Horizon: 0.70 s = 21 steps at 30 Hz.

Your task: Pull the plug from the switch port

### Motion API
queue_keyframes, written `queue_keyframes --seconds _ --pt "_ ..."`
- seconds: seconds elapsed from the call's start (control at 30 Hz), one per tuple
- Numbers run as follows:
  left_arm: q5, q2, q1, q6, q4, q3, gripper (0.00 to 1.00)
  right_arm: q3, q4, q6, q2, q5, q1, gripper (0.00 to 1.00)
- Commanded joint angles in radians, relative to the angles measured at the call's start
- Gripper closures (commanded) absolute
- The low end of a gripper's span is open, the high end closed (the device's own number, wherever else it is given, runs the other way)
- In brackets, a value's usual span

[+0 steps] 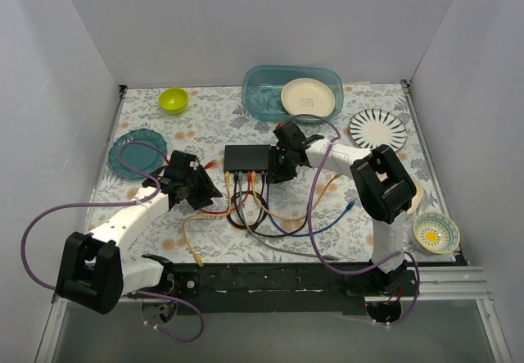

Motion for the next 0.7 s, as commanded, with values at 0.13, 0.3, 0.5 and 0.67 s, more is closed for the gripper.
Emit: queue_keyframes --seconds 0.13,0.3,0.5,0.67 --pt "0.049 -0.008 0.014 0.011 0.134 -0.024 0.38 0.05 0.023 -0.134 -0.253 0.198 0.046 0.2" --pt "0.029 -0.031 0.015 -0.13 0.304 -0.078 0.02 0.054 0.132 -0.054 -0.226 0.06 0.019 0.02" --pt "0.017 -0.018 0.015 -0.133 0.301 -0.021 0.02 0.048 0.31 -0.027 -0.154 -0.19 -0.014 0.01" --pt "0.038 -0.006 0.022 -0.148 0.231 0.02 0.02 0.089 0.261 -0.051 -0.154 0.044 0.019 0.01"
